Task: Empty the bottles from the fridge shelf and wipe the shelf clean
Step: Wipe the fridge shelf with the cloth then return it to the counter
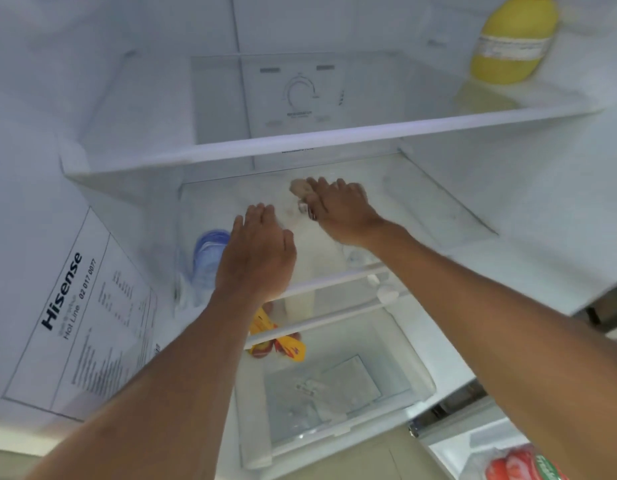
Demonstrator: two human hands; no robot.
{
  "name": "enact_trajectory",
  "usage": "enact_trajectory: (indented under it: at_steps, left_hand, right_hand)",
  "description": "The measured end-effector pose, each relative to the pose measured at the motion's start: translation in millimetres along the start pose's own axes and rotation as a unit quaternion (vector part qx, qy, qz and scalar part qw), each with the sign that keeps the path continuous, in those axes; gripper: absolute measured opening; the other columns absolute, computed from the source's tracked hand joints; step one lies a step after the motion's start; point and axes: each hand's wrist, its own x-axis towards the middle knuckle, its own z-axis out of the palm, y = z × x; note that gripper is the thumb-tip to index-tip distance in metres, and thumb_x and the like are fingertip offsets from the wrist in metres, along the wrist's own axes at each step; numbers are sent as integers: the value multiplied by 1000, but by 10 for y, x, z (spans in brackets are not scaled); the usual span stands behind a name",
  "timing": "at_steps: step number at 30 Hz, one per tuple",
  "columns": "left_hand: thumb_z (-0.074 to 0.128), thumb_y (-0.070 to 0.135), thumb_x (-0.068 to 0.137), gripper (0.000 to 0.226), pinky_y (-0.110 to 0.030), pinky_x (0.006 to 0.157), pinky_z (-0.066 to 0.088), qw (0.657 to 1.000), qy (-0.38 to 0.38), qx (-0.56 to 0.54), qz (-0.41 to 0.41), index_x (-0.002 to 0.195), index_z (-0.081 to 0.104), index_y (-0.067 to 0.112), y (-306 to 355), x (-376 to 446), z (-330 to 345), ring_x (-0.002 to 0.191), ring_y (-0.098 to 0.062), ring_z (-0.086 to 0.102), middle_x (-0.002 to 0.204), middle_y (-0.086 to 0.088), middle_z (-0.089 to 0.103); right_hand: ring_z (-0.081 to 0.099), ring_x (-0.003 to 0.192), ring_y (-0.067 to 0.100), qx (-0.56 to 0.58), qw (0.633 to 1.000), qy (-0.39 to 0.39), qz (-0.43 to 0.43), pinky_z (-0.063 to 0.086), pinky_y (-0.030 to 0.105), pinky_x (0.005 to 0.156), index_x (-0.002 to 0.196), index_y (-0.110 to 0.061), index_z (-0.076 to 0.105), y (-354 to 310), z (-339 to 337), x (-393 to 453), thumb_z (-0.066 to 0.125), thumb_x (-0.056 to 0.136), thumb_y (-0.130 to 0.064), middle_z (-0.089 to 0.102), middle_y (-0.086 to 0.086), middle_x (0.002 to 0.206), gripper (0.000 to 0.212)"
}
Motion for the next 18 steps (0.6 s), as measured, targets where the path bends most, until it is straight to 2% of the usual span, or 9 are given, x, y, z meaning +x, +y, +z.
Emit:
enact_trajectory:
  at_steps: [2,4,6,8,10,11,14,18]
  left_hand:
    - [21,31,103,60,-55,125,18,998,27,18,-62,149,41,-2,-1,-12,-12,149,-46,28,157,-23,41]
    - [26,34,104,60,-57,124,19,995,17,54,-79,152,38,1,13,-8,-4,149,-46,27,160,-20,38]
    - [26,38,104,61,-58,124,16,996,4,44,-76,157,32,9,-28,11,-1,154,-41,20,167,-14,29]
    - [20,51,103,63,-60,125,8,995,-24,44,-82,161,22,28,-131,-6,-56,158,-36,9,172,-3,15]
    - [11,67,100,64,-62,125,-2,992,-53,63,-100,161,9,47,-216,-60,-96,159,-38,-3,174,2,1]
    - [8,70,99,64,-61,125,-5,991,-58,65,-103,160,4,51,-246,-101,-95,159,-40,-8,174,2,-4]
    - [6,62,102,61,-59,126,-6,993,-35,54,-97,161,-1,47,-295,-144,-41,158,-40,-10,175,0,-6]
    - [11,47,106,65,-60,126,-1,991,-27,79,-107,165,2,22,-306,-113,-3,157,-44,-6,174,-2,-3]
  right_hand:
    - [47,122,35,31,999,8,-41,30,45,106,141,-11,40,-15,-27,-381,25,107,-33,56,14,128,43]
    - [37,135,35,50,996,-12,-71,24,41,112,147,-10,35,110,-60,-668,27,107,-33,47,16,143,47]
    - [33,140,41,40,998,-19,-45,28,45,114,150,-7,32,258,-102,-587,27,107,-35,40,22,150,52]
    - [42,128,46,41,999,-19,7,36,49,104,142,-2,40,346,-87,-252,28,106,-35,48,27,138,50]
    - [46,121,41,16,998,-21,65,36,48,99,134,-5,45,334,-54,146,27,104,-39,52,21,131,48]
    - [44,124,40,5,996,-30,84,34,49,101,133,-7,45,292,-41,321,26,102,-42,51,18,134,50]
    - [39,131,41,-3,996,-41,77,30,55,106,136,-13,41,133,3,590,29,99,-43,47,15,140,50]
    - [46,124,38,8,999,-22,31,30,49,103,133,-9,45,-19,27,385,27,103,-37,55,20,130,44]
